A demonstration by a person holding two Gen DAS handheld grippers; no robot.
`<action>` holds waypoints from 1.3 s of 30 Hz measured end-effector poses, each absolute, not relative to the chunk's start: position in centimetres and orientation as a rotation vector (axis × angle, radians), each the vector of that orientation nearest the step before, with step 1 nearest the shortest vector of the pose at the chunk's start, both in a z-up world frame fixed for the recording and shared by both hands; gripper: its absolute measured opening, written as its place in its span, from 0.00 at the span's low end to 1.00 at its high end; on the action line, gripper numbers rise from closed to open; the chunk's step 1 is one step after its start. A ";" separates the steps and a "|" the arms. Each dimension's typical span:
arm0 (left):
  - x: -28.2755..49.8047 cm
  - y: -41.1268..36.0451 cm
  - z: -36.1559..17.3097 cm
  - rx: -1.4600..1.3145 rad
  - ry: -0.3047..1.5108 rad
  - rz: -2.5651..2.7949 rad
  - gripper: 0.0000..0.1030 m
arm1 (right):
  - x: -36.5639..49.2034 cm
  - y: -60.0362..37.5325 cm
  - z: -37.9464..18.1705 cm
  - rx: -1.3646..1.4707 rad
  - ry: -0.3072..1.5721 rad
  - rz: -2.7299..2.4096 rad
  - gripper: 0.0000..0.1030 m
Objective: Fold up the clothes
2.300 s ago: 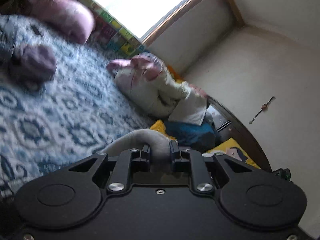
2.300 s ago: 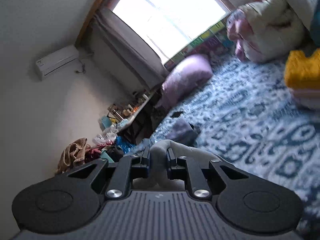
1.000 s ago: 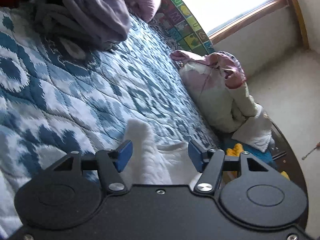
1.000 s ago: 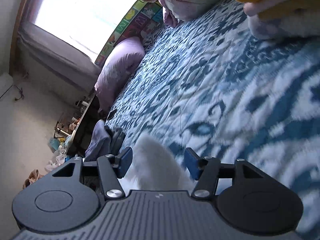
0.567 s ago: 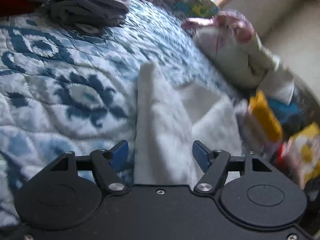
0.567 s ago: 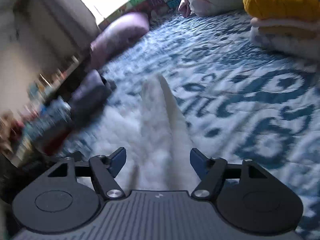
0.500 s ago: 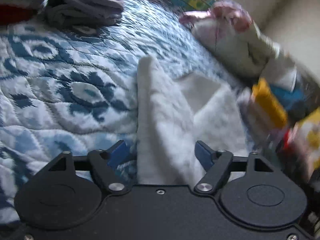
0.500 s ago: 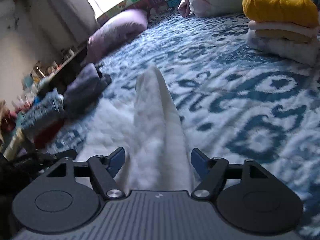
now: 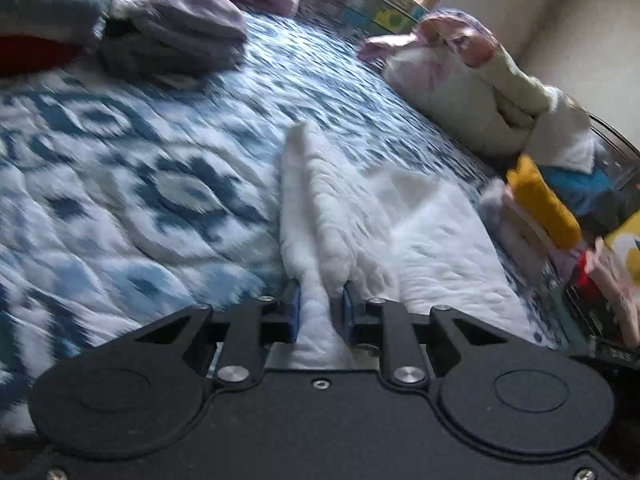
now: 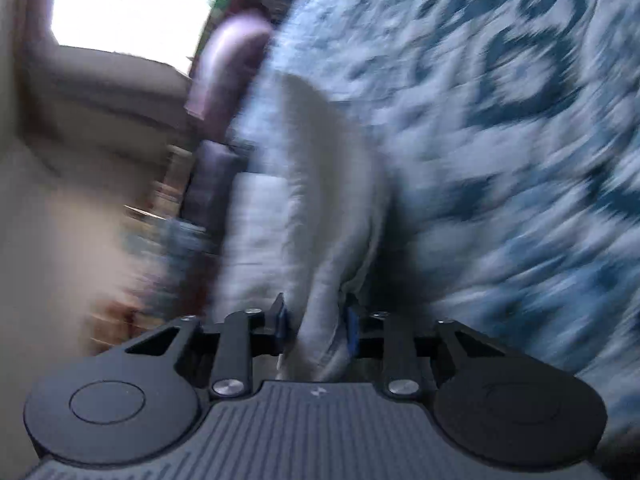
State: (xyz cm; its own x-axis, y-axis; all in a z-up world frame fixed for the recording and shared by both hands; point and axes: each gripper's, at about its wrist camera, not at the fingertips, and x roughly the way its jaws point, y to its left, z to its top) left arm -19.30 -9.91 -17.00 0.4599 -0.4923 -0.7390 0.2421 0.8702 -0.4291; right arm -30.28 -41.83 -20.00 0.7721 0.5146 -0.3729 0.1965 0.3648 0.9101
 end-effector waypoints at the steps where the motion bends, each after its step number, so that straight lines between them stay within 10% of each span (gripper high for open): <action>1: -19.3 -9.7 -17.0 -0.286 1.000 -0.461 0.30 | -30.3 -41.6 -19.3 1.173 0.708 0.192 0.39; 3: -19.4 -9.4 -16.9 -0.297 1.007 -0.464 0.58 | -30.2 -41.2 -18.7 1.008 0.764 0.063 0.63; 20: -21.6 -7.8 -15.4 -0.336 0.714 -0.494 0.60 | -30.6 -38.5 -17.7 0.681 0.578 0.121 0.60; 30: -21.3 -10.5 -16.3 -0.173 0.647 -0.478 0.10 | -30.3 -37.4 -19.1 0.566 0.557 0.097 0.19; 39: -19.3 -5.6 -15.7 -0.399 0.644 -0.486 0.06 | -31.3 -42.7 -19.4 0.718 0.459 0.042 0.14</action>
